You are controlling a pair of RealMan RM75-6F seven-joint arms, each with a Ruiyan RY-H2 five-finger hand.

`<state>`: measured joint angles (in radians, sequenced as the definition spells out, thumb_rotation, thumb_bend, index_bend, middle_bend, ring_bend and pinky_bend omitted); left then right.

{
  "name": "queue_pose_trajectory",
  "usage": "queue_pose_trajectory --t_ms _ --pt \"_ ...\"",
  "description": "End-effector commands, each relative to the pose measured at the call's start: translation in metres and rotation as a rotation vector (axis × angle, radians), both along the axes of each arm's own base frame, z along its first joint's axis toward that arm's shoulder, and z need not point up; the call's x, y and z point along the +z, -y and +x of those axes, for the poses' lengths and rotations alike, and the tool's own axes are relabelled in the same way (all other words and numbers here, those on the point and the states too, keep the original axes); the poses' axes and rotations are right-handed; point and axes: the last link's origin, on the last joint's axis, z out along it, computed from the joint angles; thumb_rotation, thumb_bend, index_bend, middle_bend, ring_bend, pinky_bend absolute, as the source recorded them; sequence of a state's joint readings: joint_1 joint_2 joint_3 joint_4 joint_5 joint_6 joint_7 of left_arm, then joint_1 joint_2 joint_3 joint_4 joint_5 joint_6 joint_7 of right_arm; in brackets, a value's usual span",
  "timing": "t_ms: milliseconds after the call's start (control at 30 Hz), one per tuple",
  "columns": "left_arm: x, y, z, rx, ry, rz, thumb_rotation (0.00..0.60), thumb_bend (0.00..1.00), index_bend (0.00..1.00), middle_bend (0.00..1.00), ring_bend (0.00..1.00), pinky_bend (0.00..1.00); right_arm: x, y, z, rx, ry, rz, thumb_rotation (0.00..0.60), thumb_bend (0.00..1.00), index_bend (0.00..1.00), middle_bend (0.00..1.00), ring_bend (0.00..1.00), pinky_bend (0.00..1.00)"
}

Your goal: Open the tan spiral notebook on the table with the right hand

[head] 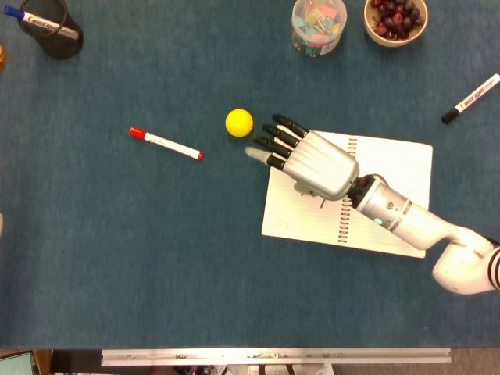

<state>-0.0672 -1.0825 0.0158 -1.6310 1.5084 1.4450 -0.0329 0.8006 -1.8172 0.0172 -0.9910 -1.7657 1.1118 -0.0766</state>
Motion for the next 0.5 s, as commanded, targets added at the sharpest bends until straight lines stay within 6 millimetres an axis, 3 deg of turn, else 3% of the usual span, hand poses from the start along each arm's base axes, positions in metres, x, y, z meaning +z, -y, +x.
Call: queue_pose_trajectory --t_ms 33,133,300,367,500 --pt "0.000 0.000 0.000 0.001 -0.001 -0.002 0.600 0.40 0.16 0.13 0.14 0.20 0.002 -0.001 0.003 -0.004 0.017 -0.014 0.600 0.04 0.00 0.00 0.00 0.00" --pt "0.002 -0.001 0.000 0.000 -0.003 0.006 0.600 0.40 0.16 0.13 0.14 0.20 0.015 0.000 0.001 -0.017 0.041 -0.042 0.600 0.05 0.00 0.00 0.00 0.00" --pt "0.006 -0.006 -0.001 -0.001 -0.018 0.022 0.600 0.40 0.16 0.13 0.14 0.20 0.063 -0.002 -0.027 -0.136 0.078 -0.131 0.600 0.09 0.02 0.11 0.00 0.00" --pt "0.005 -0.009 0.000 -0.010 -0.021 0.028 0.600 0.40 0.16 0.13 0.14 0.20 0.087 -0.005 -0.044 -0.201 0.077 -0.182 0.600 0.18 0.14 0.18 0.05 0.02" --pt "0.000 -0.016 0.003 -0.039 -0.024 0.032 0.600 0.40 0.16 0.13 0.14 0.20 0.128 -0.016 -0.078 -0.305 0.059 -0.283 0.600 0.25 0.28 0.26 0.12 0.09"
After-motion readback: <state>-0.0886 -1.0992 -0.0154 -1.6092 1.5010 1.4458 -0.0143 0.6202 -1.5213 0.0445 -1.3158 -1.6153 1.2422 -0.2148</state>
